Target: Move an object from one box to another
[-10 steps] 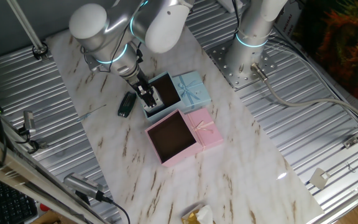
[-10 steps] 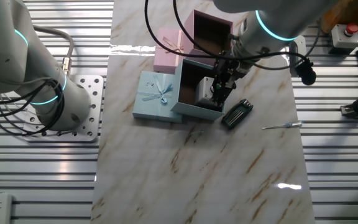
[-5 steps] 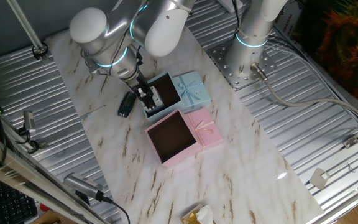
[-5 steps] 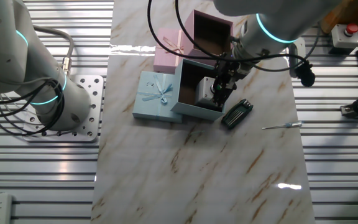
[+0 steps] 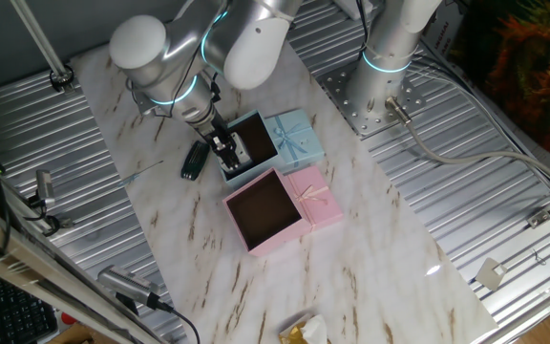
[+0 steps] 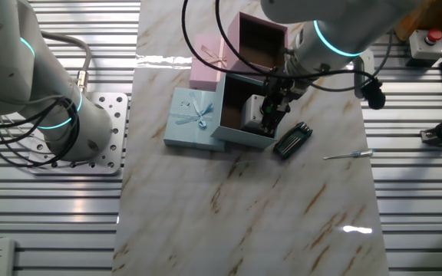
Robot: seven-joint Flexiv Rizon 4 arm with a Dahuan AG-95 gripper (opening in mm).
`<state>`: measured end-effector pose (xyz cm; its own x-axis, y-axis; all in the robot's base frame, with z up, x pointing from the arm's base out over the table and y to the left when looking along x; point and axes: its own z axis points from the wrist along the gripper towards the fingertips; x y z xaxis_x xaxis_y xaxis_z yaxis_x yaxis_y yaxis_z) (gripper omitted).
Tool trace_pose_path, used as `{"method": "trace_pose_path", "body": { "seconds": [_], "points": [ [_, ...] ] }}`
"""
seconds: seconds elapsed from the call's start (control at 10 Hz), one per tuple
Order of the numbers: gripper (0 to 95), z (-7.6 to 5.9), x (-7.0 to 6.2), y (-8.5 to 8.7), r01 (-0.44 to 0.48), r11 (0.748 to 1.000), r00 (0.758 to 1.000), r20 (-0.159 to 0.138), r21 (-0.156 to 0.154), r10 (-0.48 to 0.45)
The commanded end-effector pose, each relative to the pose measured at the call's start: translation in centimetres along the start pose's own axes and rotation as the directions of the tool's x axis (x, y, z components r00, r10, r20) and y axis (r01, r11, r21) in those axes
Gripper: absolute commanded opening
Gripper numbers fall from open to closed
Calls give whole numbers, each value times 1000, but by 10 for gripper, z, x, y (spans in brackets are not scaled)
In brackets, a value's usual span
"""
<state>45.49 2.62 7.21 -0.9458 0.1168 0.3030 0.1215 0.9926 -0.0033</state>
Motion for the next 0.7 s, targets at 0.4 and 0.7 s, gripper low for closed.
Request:
{"method": "trace_pose_path", "body": {
  "seconds": [0.4, 0.7],
  "points": [
    [950, 1, -2, 0, -7, 1000, 1000, -17, -8, 7],
    [760, 1, -2, 0, -7, 1000, 999, -31, -8, 7]
  ]
}}
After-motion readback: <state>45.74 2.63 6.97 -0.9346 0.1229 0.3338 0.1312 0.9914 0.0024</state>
